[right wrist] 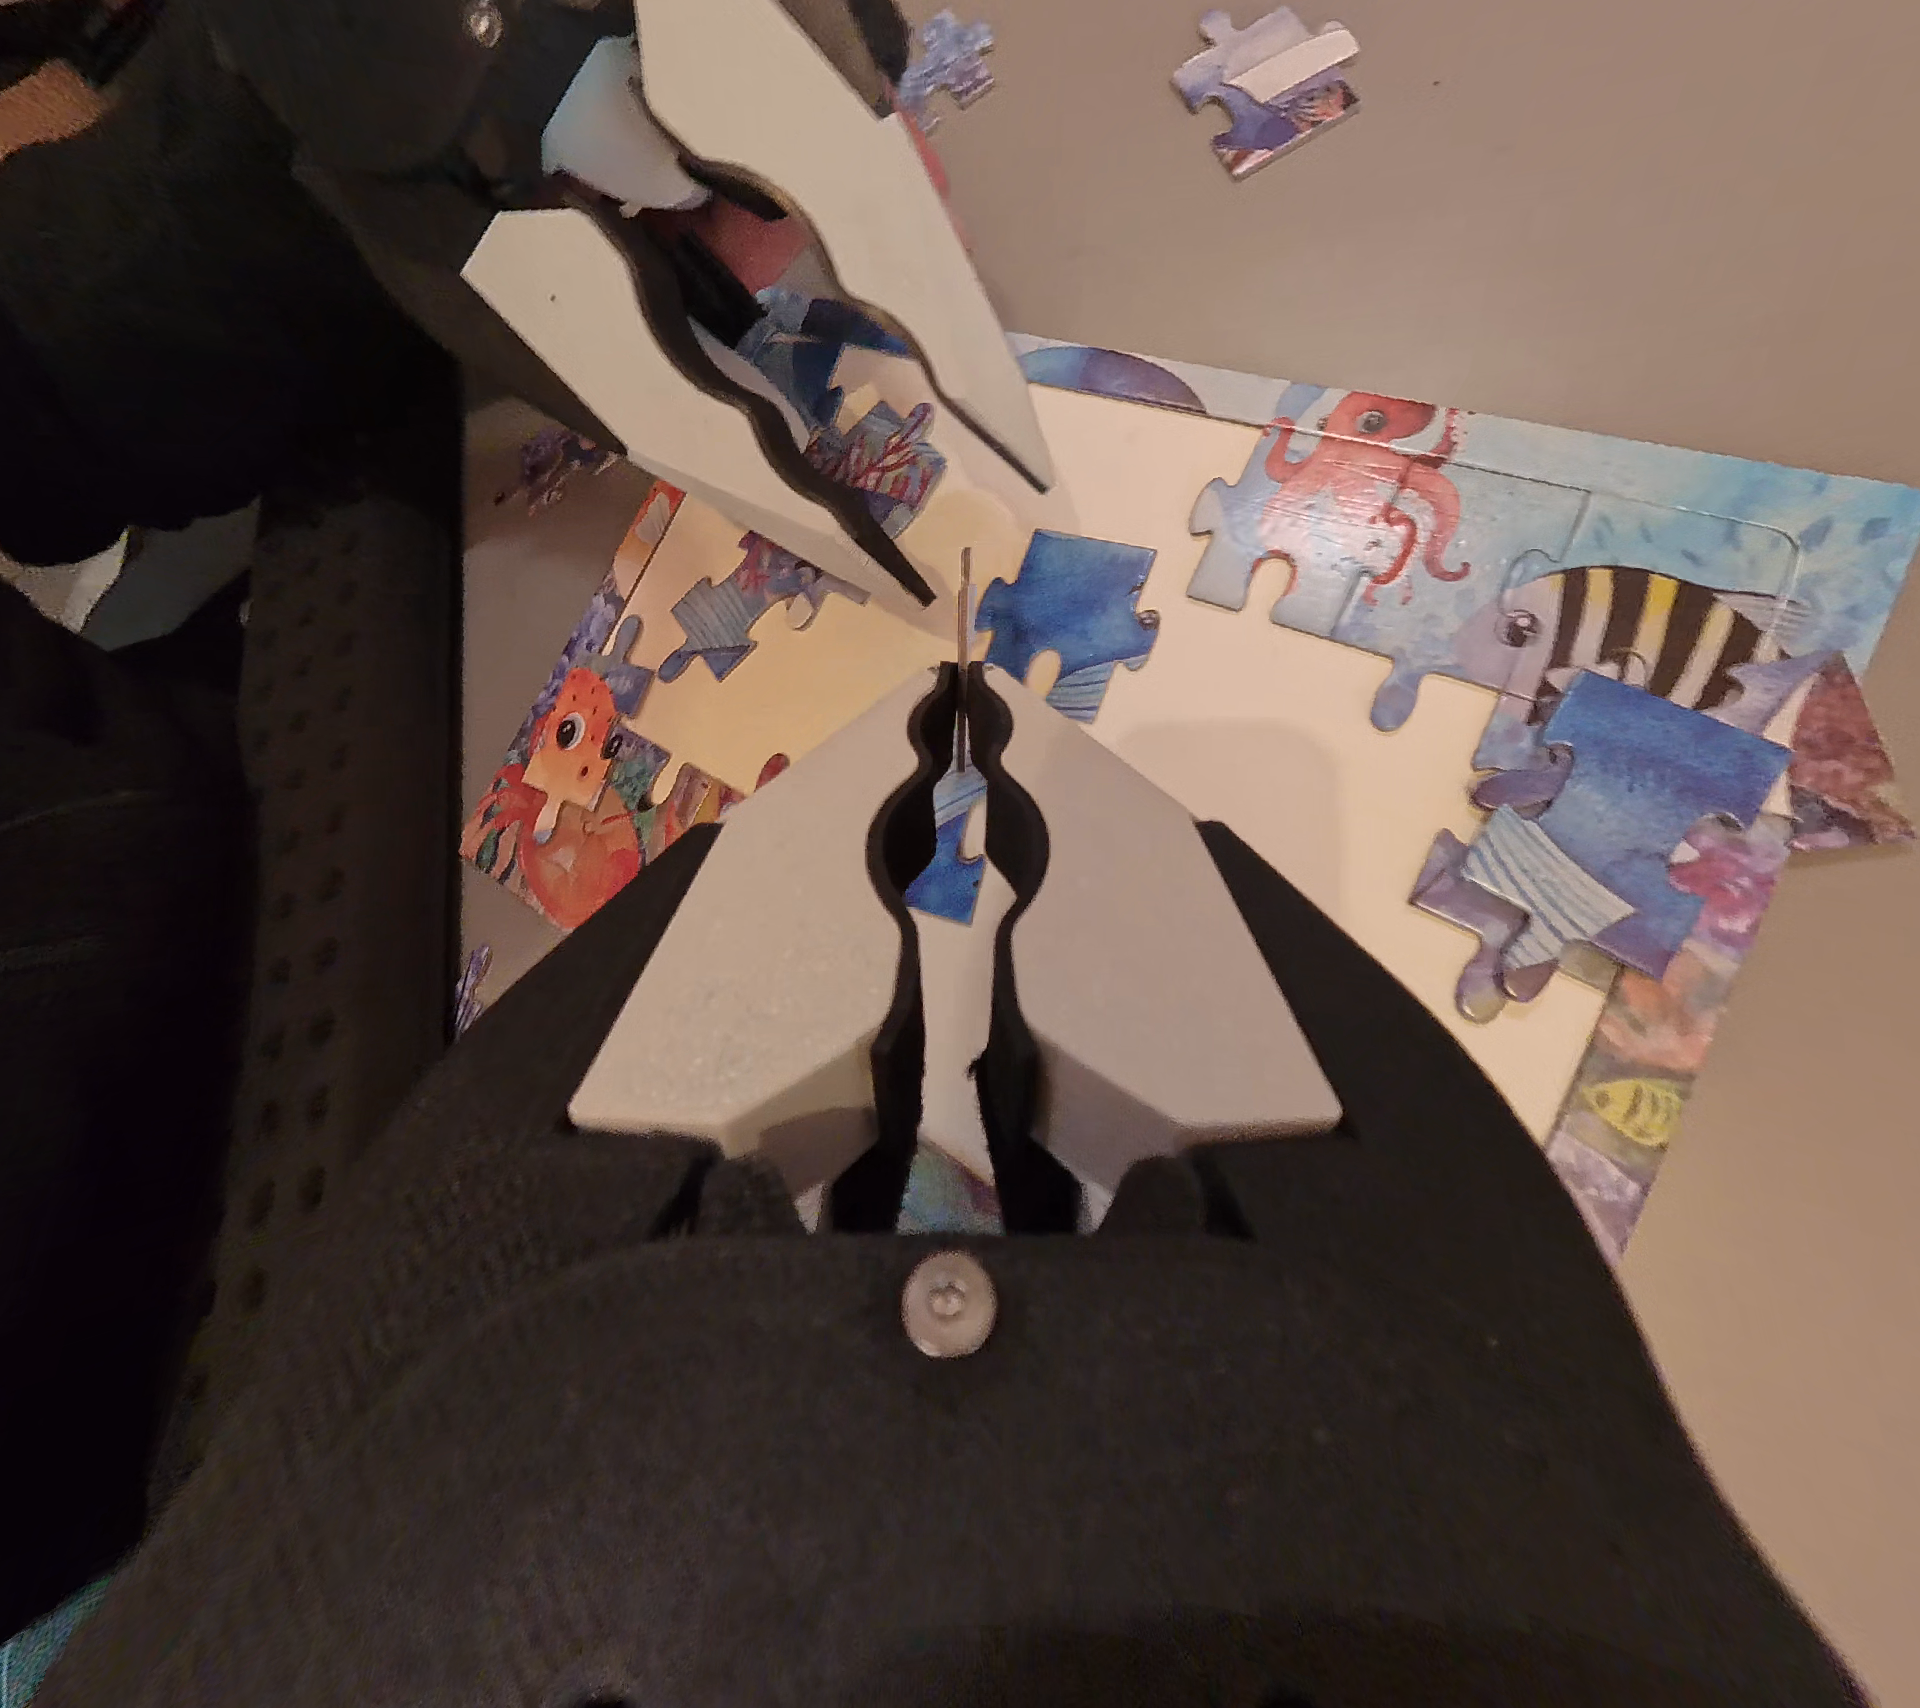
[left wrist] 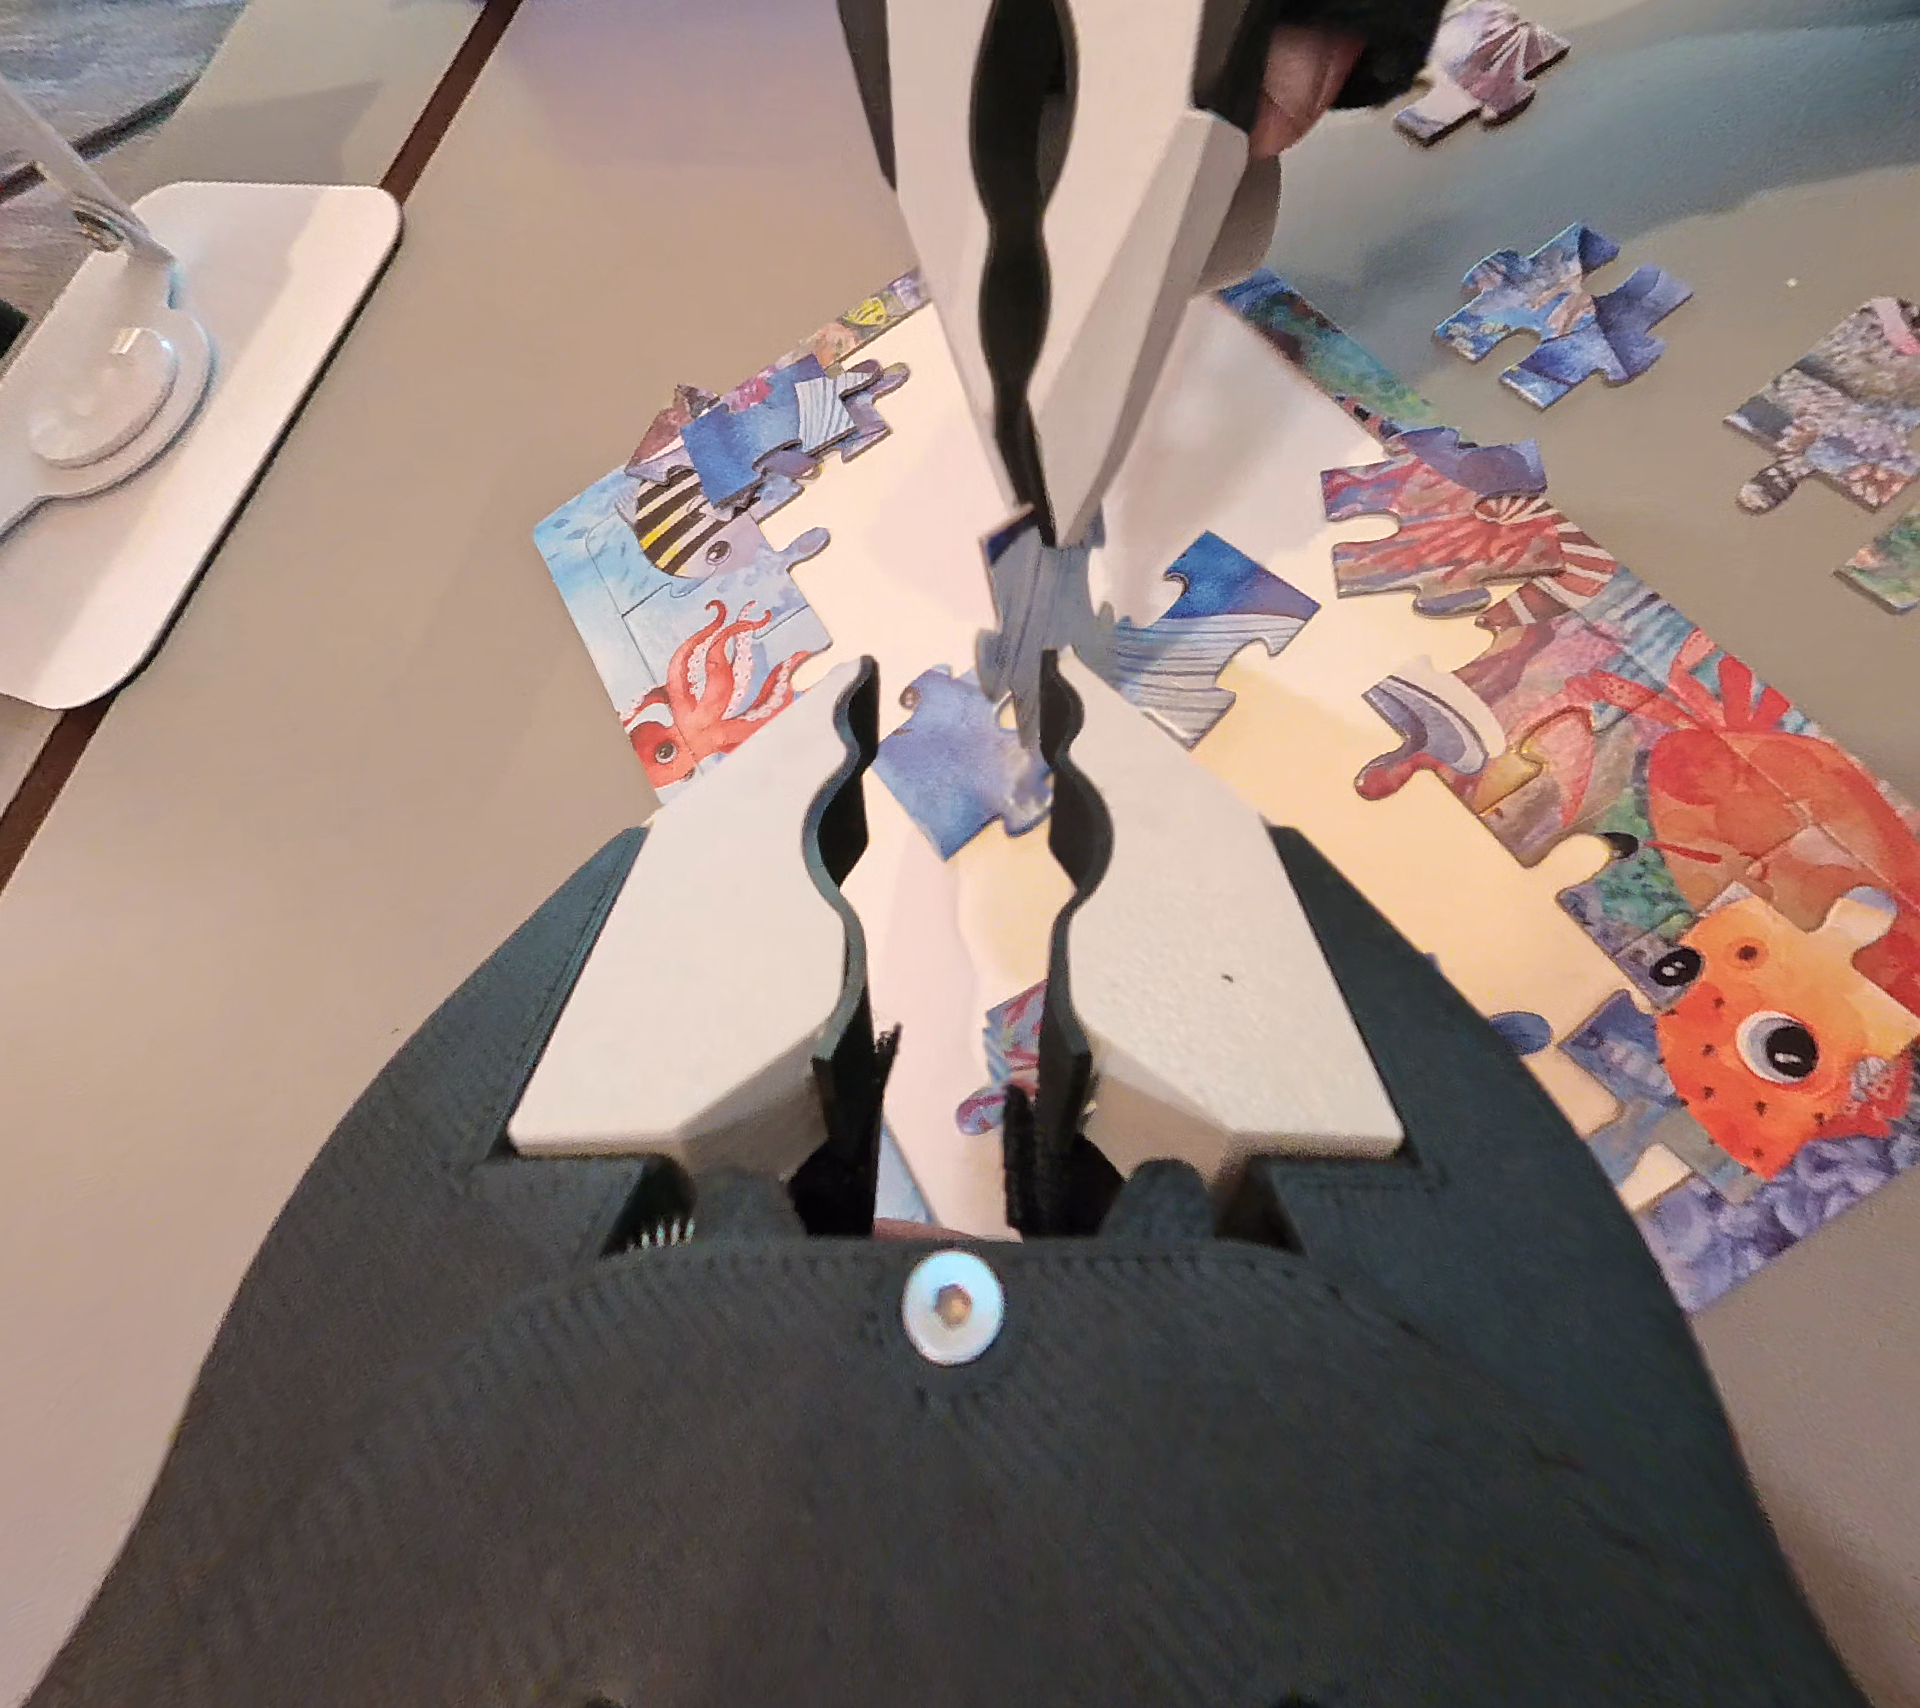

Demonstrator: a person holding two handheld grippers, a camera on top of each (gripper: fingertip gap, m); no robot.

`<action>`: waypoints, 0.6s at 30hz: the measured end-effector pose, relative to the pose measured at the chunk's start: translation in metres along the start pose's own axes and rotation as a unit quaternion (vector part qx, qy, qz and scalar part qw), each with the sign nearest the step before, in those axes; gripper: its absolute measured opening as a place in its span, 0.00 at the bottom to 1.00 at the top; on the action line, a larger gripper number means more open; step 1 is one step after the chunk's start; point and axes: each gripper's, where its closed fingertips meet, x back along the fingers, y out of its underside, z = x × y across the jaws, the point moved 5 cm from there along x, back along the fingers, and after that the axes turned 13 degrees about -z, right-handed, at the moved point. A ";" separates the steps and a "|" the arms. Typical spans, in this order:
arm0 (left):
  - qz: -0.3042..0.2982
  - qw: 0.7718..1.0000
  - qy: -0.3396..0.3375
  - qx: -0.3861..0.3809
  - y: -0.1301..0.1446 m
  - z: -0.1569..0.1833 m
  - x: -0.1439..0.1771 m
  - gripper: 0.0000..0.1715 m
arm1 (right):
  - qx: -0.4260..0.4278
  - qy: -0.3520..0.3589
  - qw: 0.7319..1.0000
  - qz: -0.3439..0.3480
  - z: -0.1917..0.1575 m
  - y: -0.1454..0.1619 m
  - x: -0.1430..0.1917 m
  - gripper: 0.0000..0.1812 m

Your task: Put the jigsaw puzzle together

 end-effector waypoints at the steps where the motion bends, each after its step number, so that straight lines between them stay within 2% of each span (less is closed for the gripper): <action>1: 0.008 1.000 0.013 0.001 -0.002 0.003 0.001 0.18 | 0.016 -0.004 1.000 -0.005 -0.004 0.000 -0.001 0.00; 3: 0.026 0.998 0.051 0.012 -0.007 0.010 0.003 0.17 | 0.029 -0.001 0.999 -0.019 -0.008 0.001 -0.004 0.00; 6: 0.028 0.996 0.078 0.018 -0.008 0.015 0.001 0.04 | 0.048 -0.005 0.999 -0.015 -0.013 -0.001 -0.005 0.00; 8: 0.030 0.995 0.086 0.036 -0.007 0.012 0.002 0.01 | 0.043 0.003 0.999 -0.001 -0.010 -0.004 -0.003 0.00; 12: 0.044 0.990 0.096 0.089 -0.005 0.000 0.007 0.00 | -0.006 -0.003 0.999 0.037 -0.001 -0.010 0.000 0.11; 18: 0.092 0.977 0.129 0.140 -0.010 -0.007 0.015 0.00 | -0.019 -0.014 0.999 0.033 0.001 -0.008 -0.008 0.04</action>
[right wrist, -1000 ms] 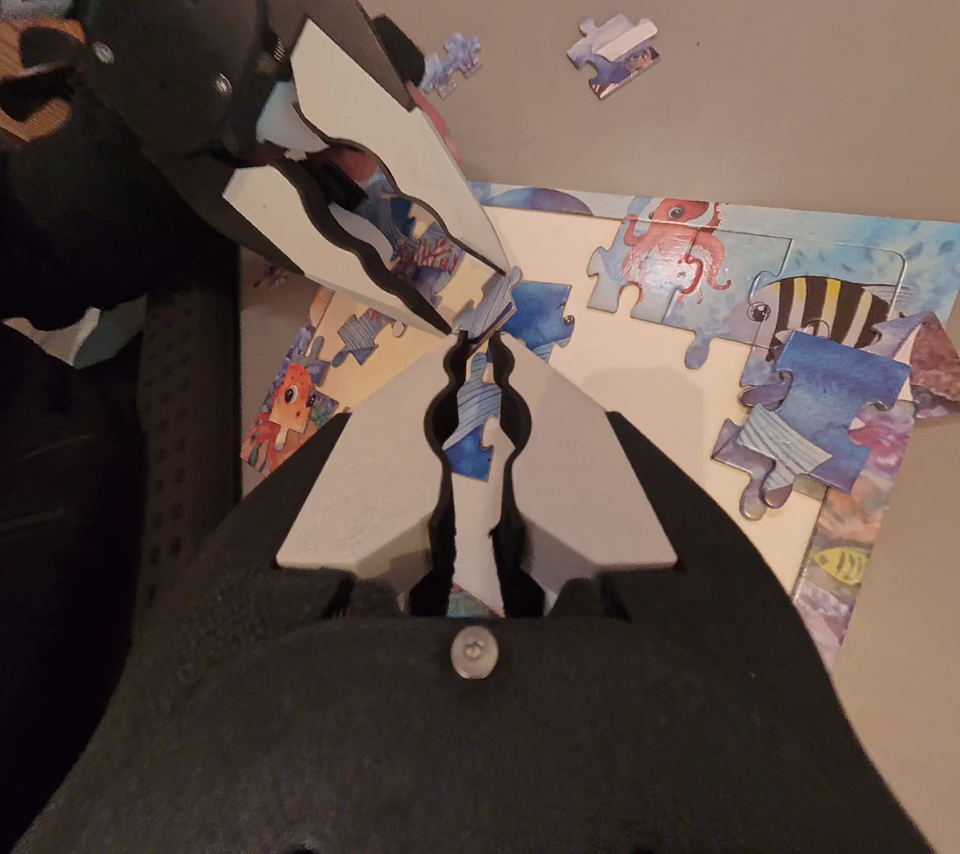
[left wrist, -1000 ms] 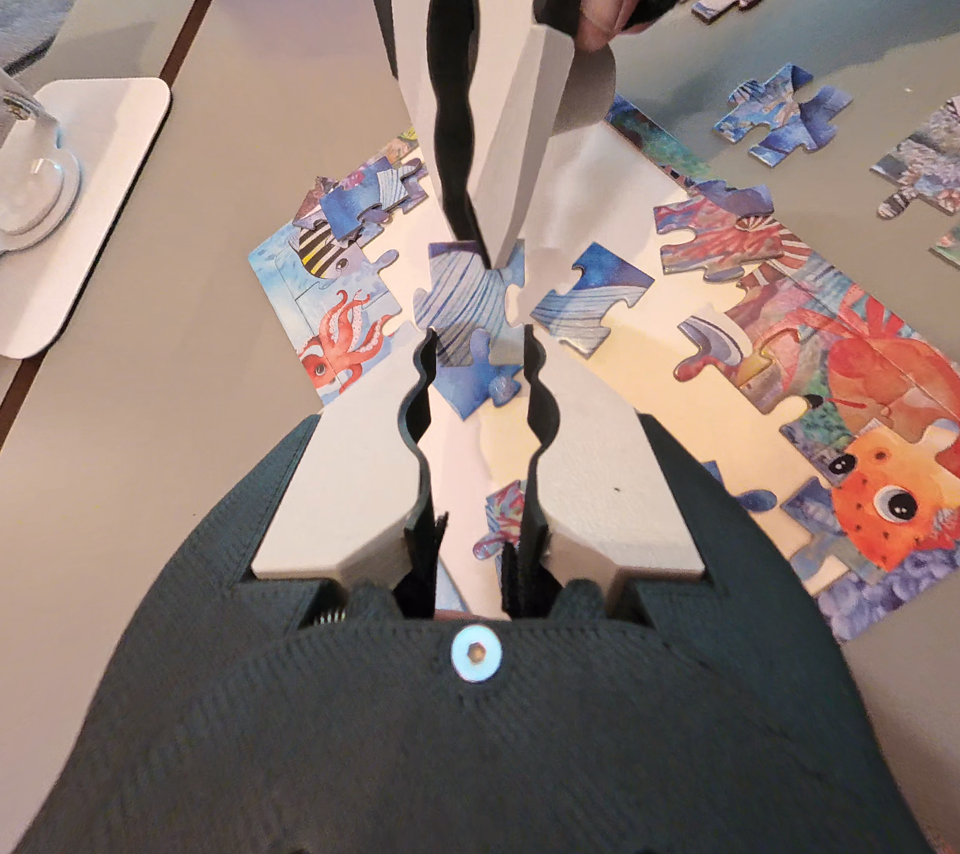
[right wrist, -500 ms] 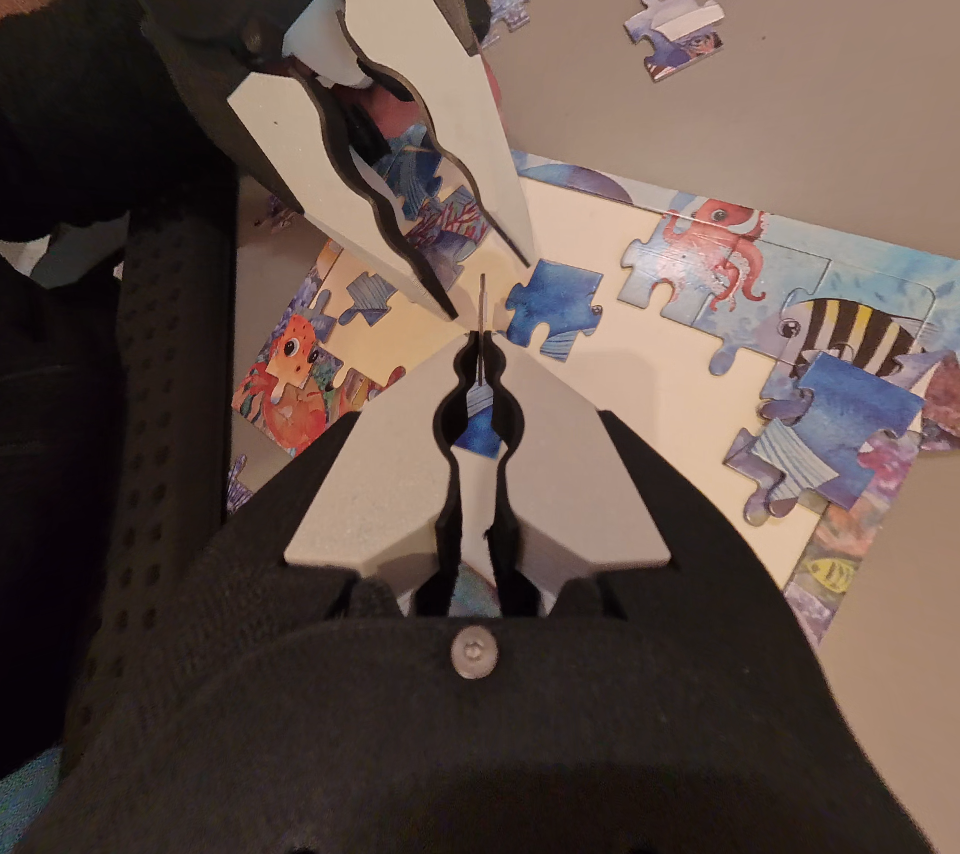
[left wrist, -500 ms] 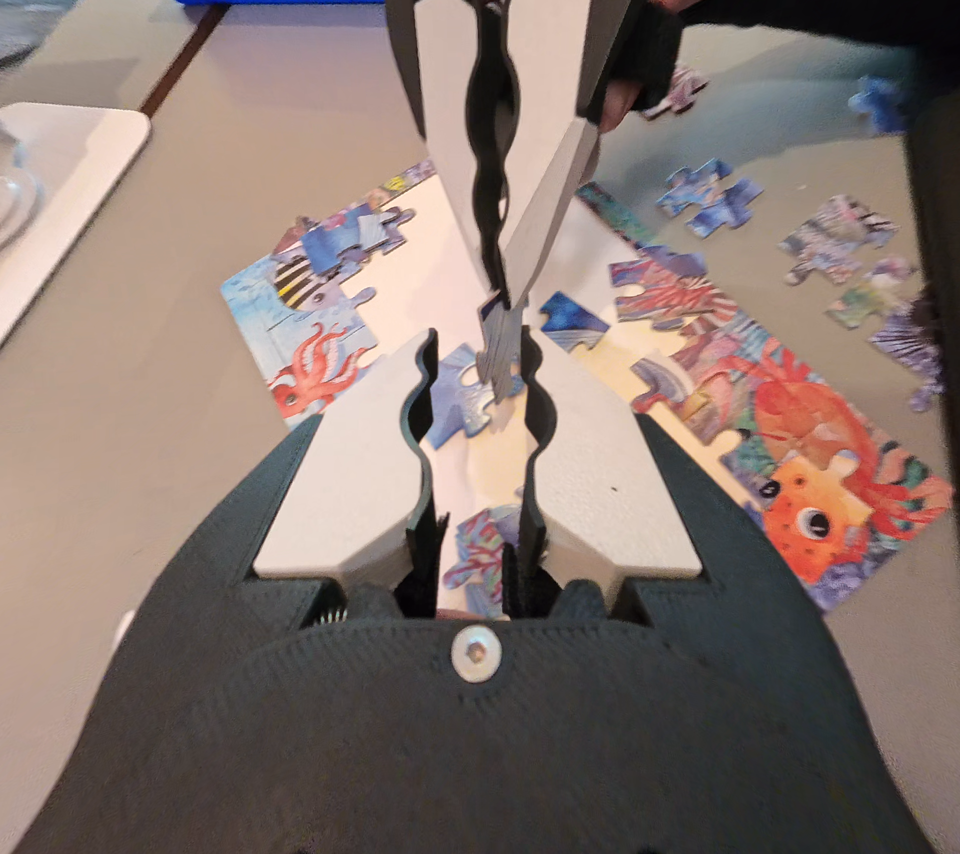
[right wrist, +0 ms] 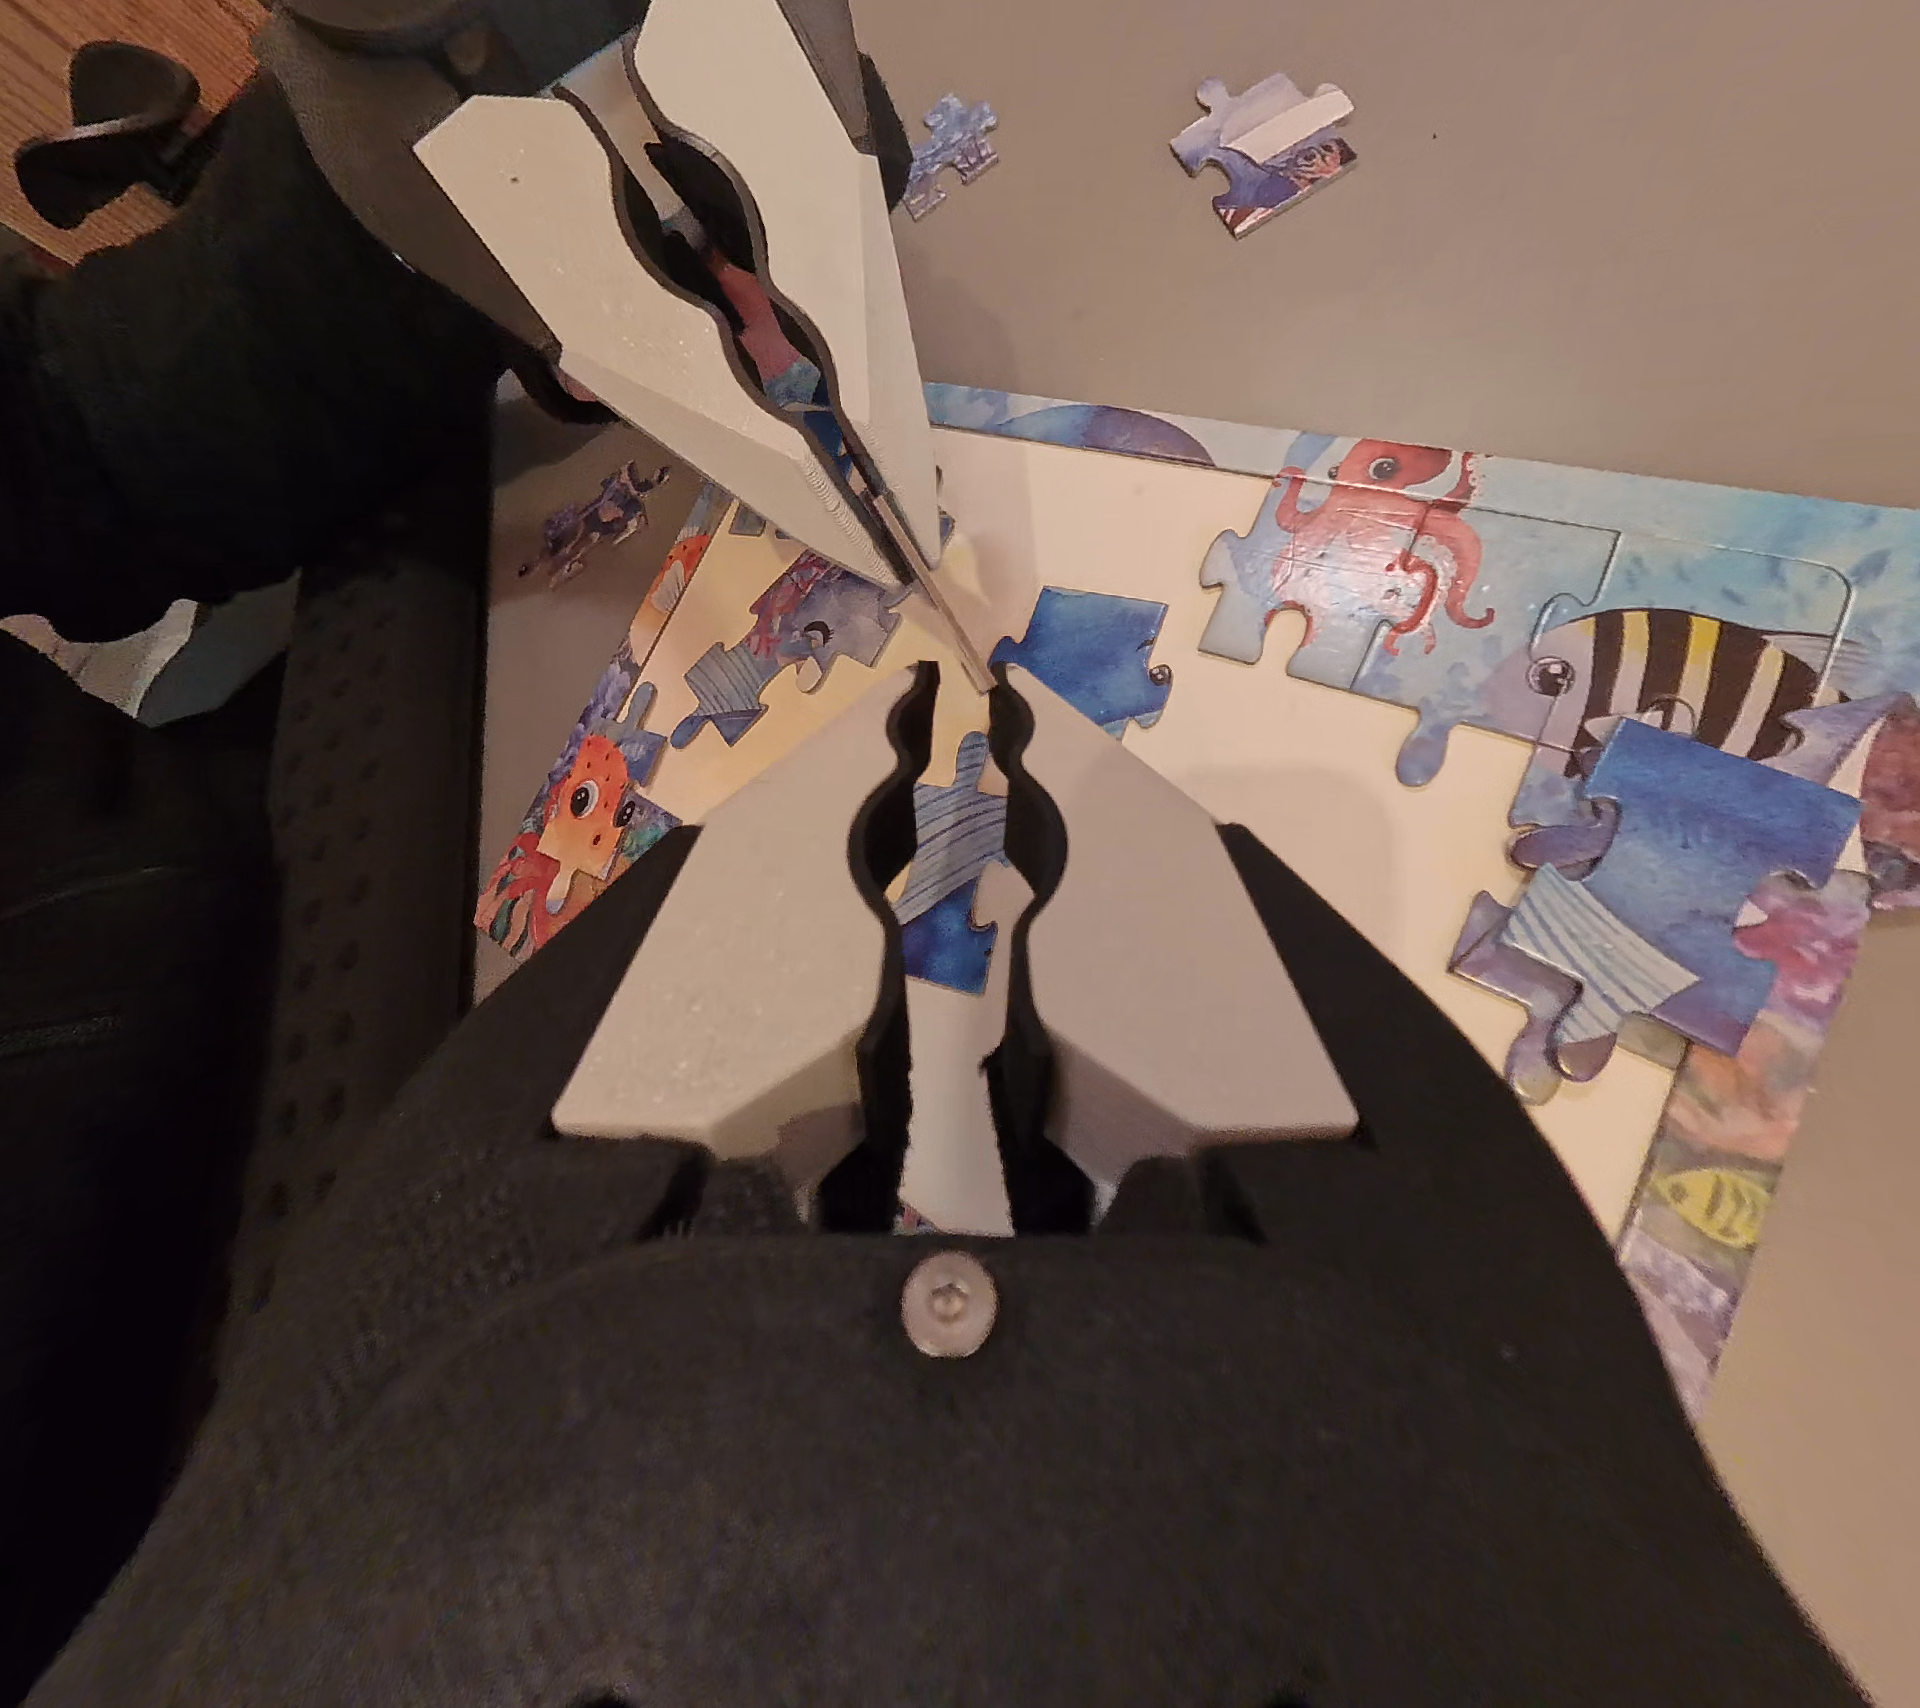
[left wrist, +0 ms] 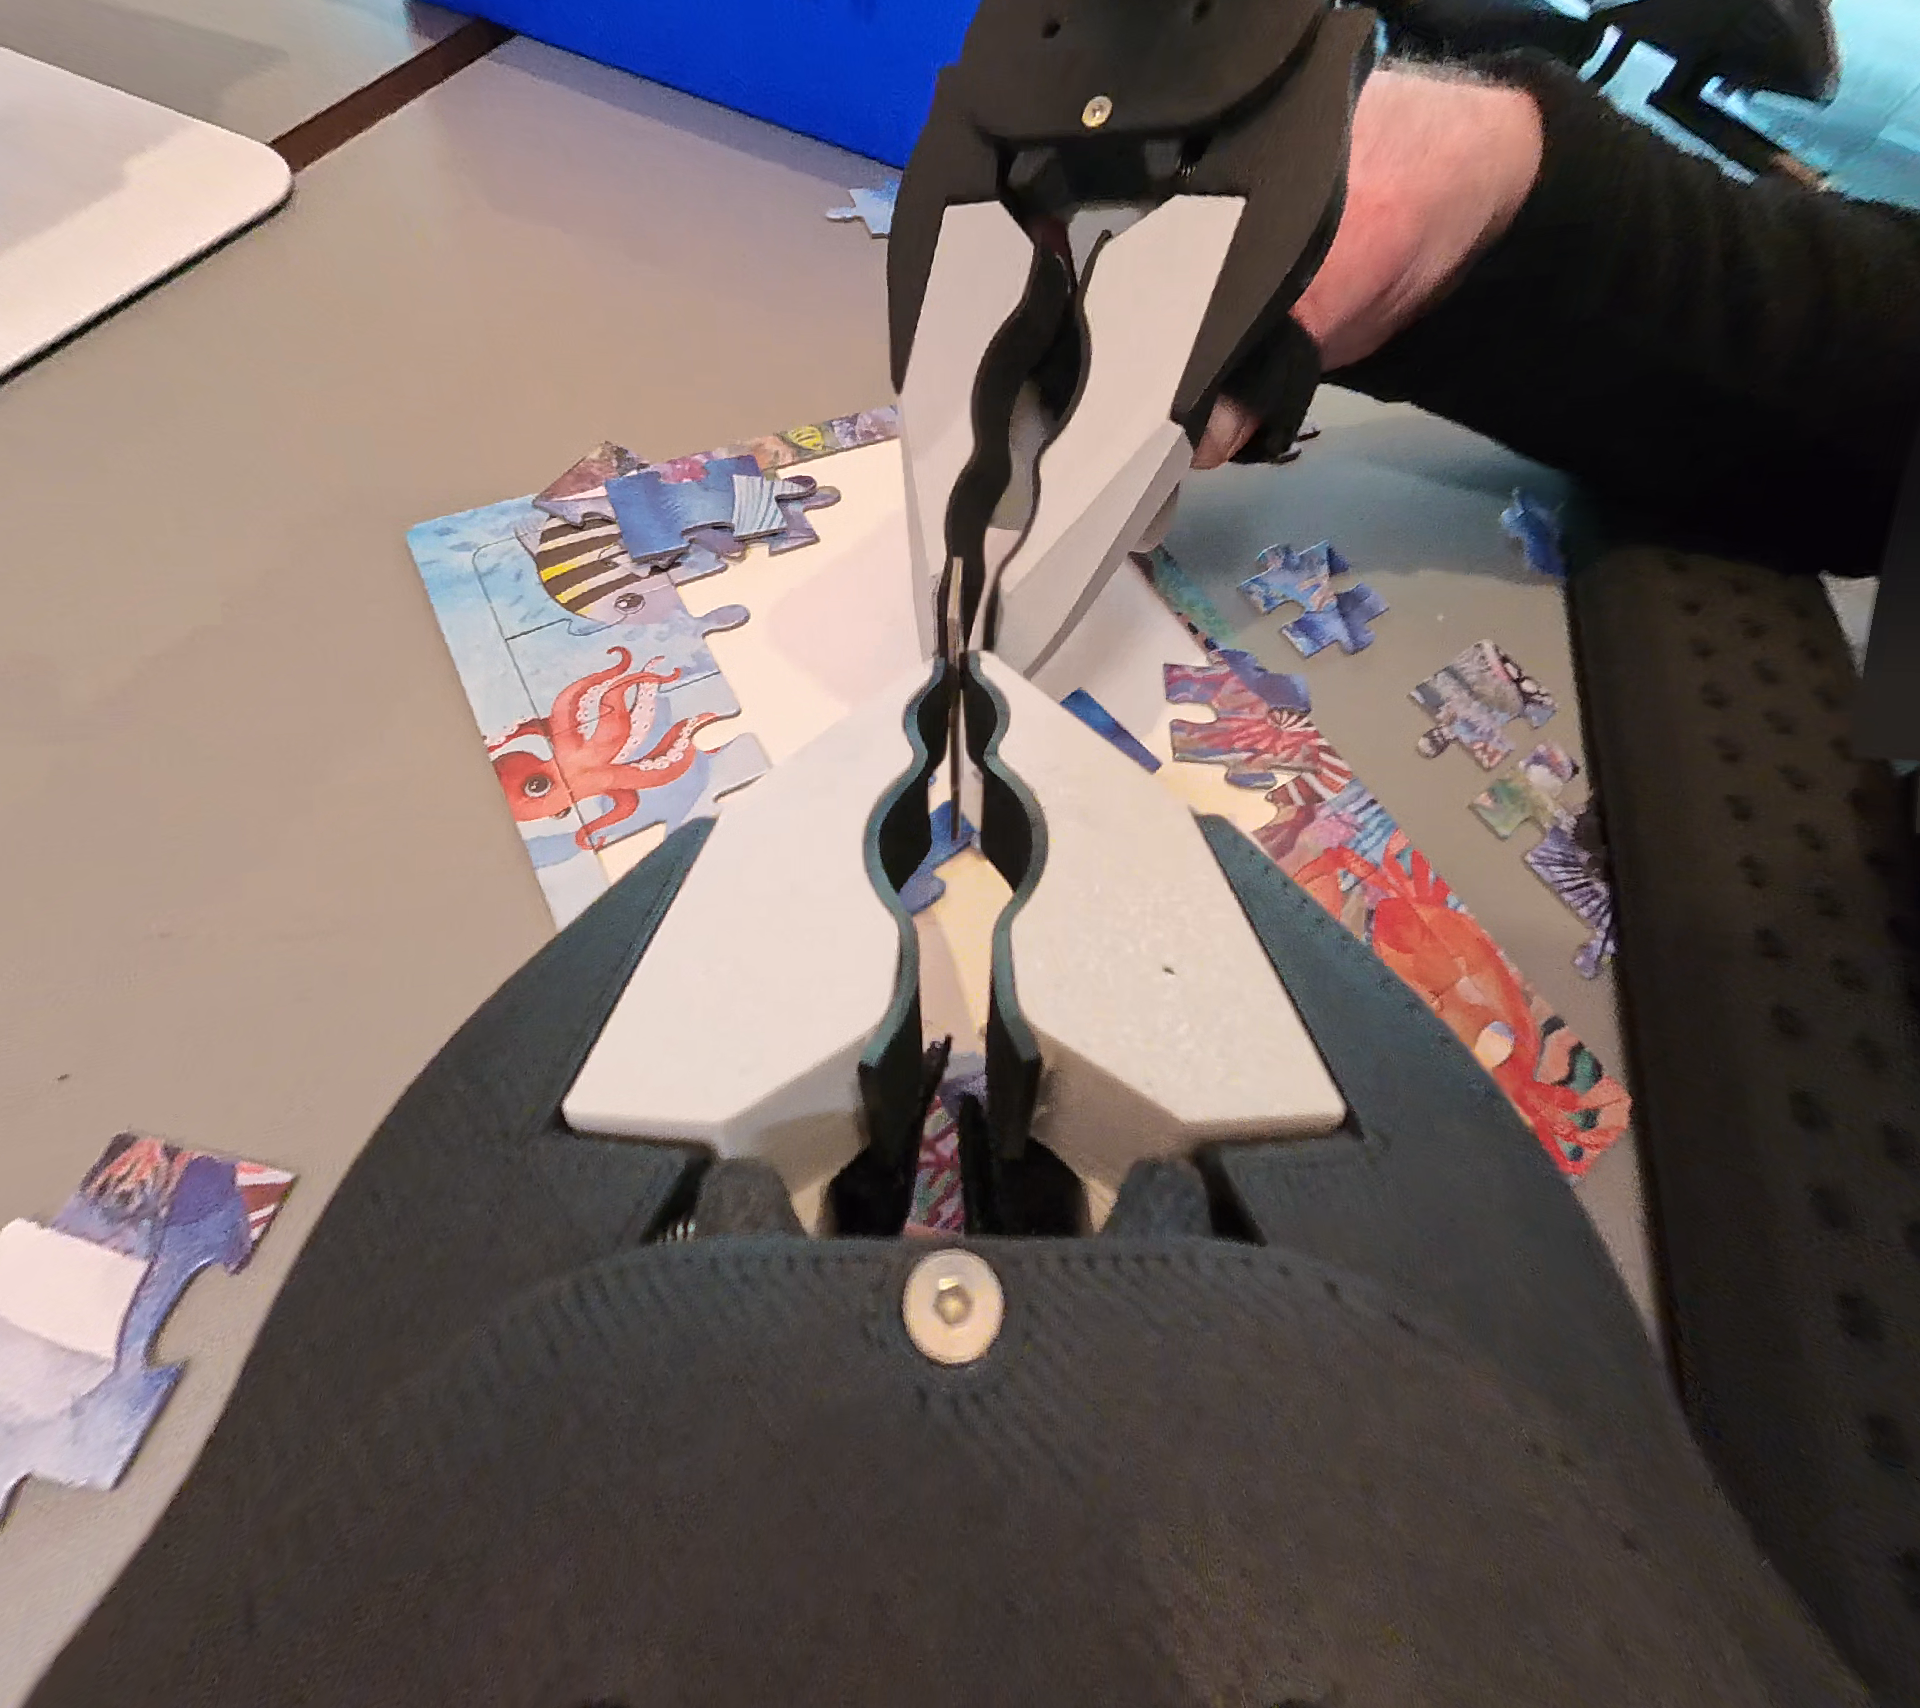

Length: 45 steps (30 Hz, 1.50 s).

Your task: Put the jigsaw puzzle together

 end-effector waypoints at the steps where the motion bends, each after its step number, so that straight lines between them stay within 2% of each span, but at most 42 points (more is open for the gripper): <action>1: 0.006 1.000 0.008 0.007 0.000 0.000 0.000 0.00 | 0.000 0.004 1.000 0.001 0.001 0.000 0.001 0.01; 8: -0.012 0.999 0.037 0.032 0.007 -0.001 -0.001 0.00 | -0.008 -0.008 1.000 0.000 0.000 0.001 0.003 0.00; 14: -0.049 0.999 0.021 0.007 0.016 0.001 -0.004 0.03 | -0.005 -0.025 0.999 -0.042 -0.007 0.009 -0.004 0.00; 24: -0.092 0.995 0.043 -0.011 0.024 0.012 -0.012 0.02 | 0.006 -0.042 0.993 -0.106 -0.014 0.023 -0.014 0.00; 29: -0.115 0.991 0.069 0.021 0.032 0.013 -0.012 0.00 | -0.007 -0.046 0.994 -0.094 -0.012 0.021 -0.014 0.00; 40: -0.134 0.986 0.070 0.069 0.040 0.003 -0.013 0.00 | -0.026 -0.019 0.996 -0.081 0.000 0.020 -0.015 0.00; 44: -0.135 0.985 0.068 0.084 0.042 -0.002 -0.013 0.01 | -0.001 0.026 0.992 -0.124 0.002 0.027 -0.017 0.15; 45: -0.137 0.985 0.067 0.087 0.043 -0.003 -0.013 0.01 | 0.010 0.036 0.990 -0.137 0.002 0.029 -0.018 0.16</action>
